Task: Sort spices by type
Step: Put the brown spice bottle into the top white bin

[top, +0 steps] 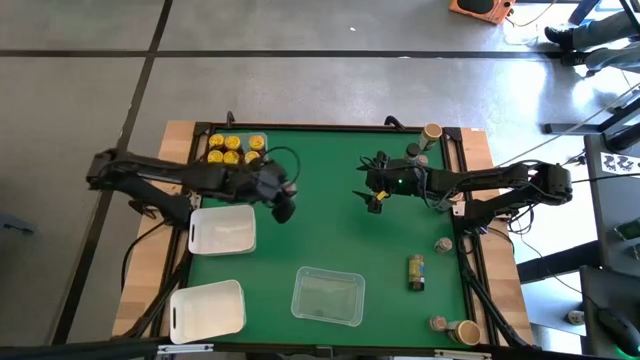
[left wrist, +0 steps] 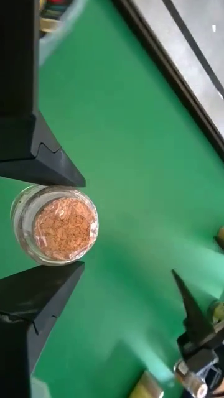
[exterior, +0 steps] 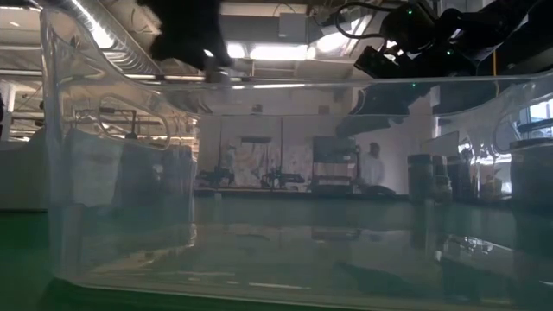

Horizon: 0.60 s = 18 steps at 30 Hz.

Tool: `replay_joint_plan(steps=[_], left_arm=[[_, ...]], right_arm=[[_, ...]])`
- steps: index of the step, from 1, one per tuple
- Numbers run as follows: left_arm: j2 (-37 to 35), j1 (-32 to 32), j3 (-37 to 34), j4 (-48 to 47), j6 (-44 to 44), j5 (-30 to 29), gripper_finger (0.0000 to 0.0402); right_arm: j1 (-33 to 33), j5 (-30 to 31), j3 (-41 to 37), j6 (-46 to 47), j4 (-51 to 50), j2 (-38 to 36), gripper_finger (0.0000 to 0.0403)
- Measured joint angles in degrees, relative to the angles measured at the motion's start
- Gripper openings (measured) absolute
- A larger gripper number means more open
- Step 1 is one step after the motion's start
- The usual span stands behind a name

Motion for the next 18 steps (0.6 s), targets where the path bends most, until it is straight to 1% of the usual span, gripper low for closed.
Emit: replay_joint_plan(steps=[5, 10, 14, 18], left_arm=[[-7.29, -6.30, -4.34, -5.46, -7.48, -3.52, 0.0185], [-13.51, -13.88, -7.46, -13.00, -16.42, -3.67, 0.0186], [-16.13, -19.40, -8.04, -19.77, -22.96, -4.51, 0.0186], [-17.61, -23.62, -8.04, -25.81, -28.11, -5.36, 0.0186]], right_arm=[[0.00, 0.00, 0.00, 1.44, 0.16, 0.00, 0.0342], [0.00, 0.04, 0.00, 2.13, 0.69, 0.00, 0.0342], [0.00, 0.07, 0.00, 3.06, 1.98, 0.00, 0.0342], [0.00, 0.09, 0.00, 3.22, 2.39, 0.00, 0.0342]])
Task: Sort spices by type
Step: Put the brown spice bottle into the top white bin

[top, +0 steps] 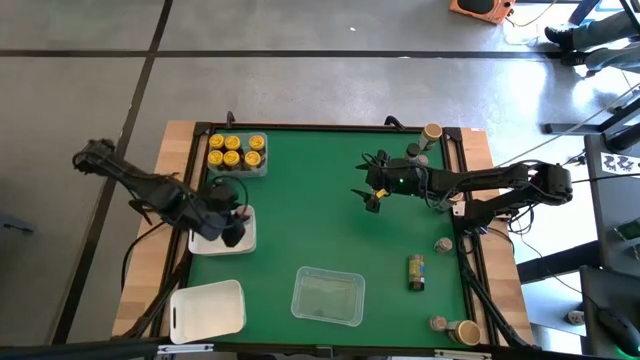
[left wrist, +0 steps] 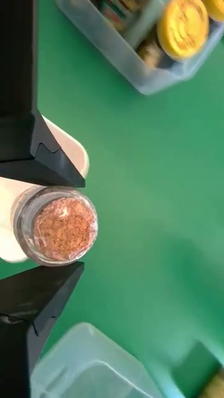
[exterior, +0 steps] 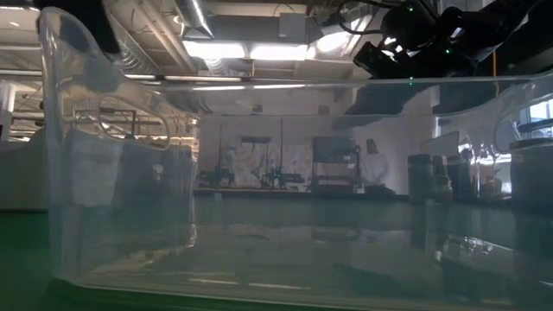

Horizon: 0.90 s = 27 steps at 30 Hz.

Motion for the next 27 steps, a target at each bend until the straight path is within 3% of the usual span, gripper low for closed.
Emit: replay_joint_plan(steps=[7, 18, 27], left_arm=[[0.00, -5.51, -0.58, -9.89, -10.07, -1.95, 0.0186], [0.13, -10.07, -14.15, -9.45, -21.84, 1.81, 0.0186], [0.74, -9.82, -18.03, -6.14, -15.14, 1.81, 0.0186]], right_arm=[[0.02, 0.02, 0.00, 1.64, -0.11, 0.00, 0.0342], [0.04, 0.07, 0.00, 1.66, 0.22, 0.00, 0.0342], [0.04, 0.11, 0.00, 1.66, 0.46, 0.02, 0.0342]])
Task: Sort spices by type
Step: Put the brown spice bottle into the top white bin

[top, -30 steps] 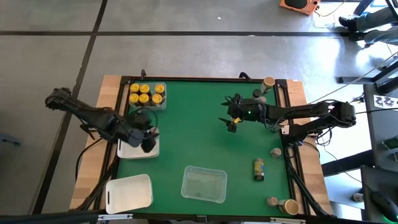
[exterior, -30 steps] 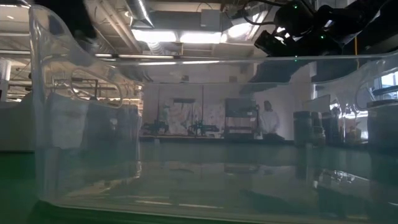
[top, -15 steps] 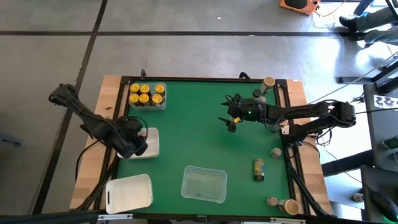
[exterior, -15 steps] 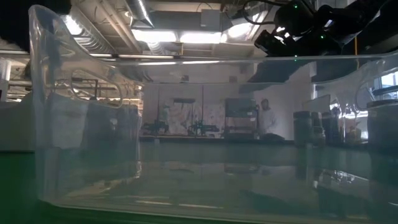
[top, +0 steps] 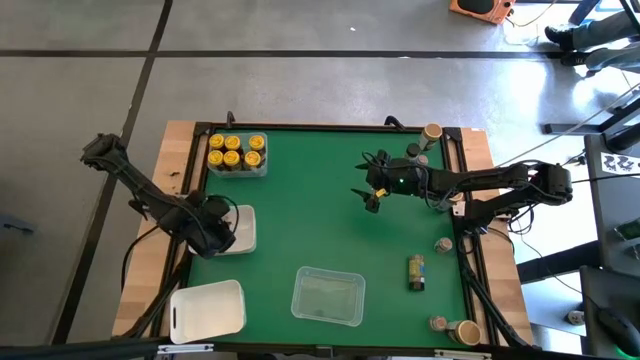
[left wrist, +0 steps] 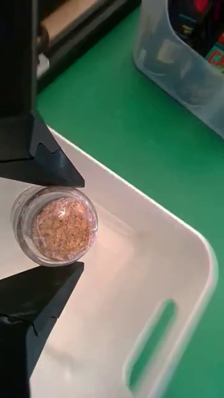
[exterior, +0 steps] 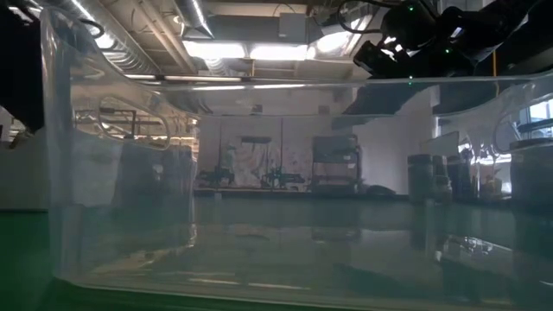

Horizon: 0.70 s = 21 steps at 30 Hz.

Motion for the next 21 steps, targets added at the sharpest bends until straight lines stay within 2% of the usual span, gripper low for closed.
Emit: replay_joint_plan(steps=[8, 17, 21], left_arm=[[2.06, -0.02, -2.82, 3.85, 6.90, 3.26, 0.0186], [4.17, -0.02, -2.82, 4.13, 8.85, 5.57, 0.0186], [4.16, -0.02, -2.82, 4.81, 8.81, 5.85, 0.0203]], right_arm=[[0.00, -0.11, 0.00, 0.02, -0.04, 0.00, 0.0342], [0.00, -0.11, 0.00, 0.02, -0.07, 0.00, 0.0342], [0.00, -0.13, 0.00, 0.02, -0.10, 0.00, 0.0342]])
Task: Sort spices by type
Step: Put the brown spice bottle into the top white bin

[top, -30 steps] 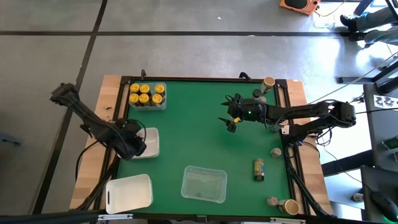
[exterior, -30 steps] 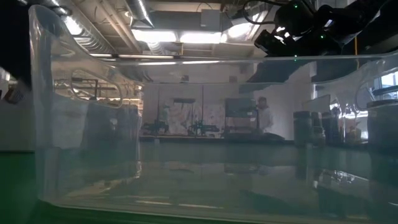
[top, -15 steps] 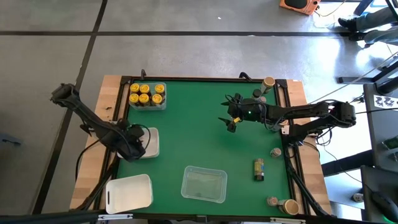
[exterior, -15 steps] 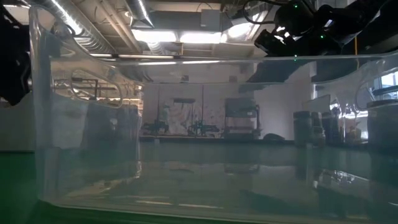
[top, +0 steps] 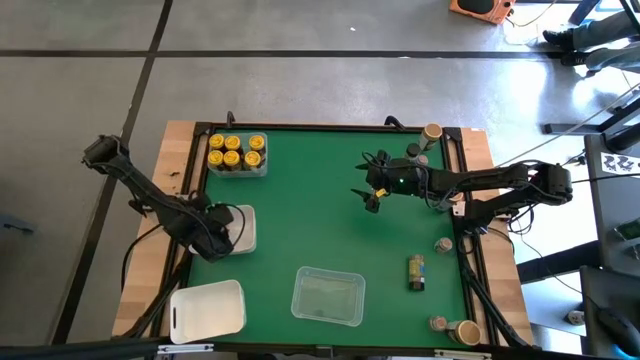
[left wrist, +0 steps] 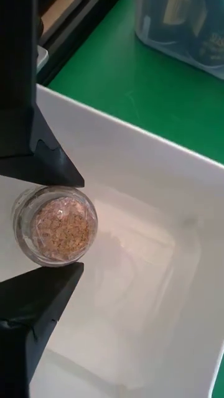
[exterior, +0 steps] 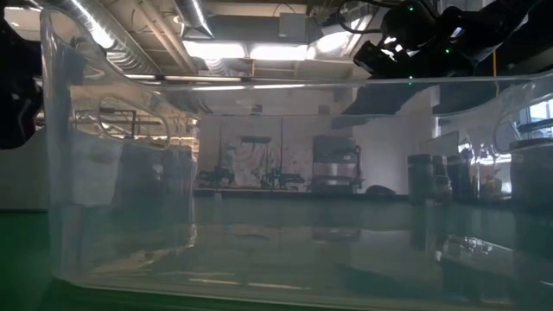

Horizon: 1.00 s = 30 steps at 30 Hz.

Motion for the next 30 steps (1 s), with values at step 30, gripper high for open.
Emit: replay_joint_plan(steps=[30], left_arm=[[-2.42, 10.74, 7.83, 25.55, 18.43, -10.97, 0.0257]], right_arm=[[0.07, -0.42, 0.57, 4.35, -4.04, -1.29, 0.0342]])
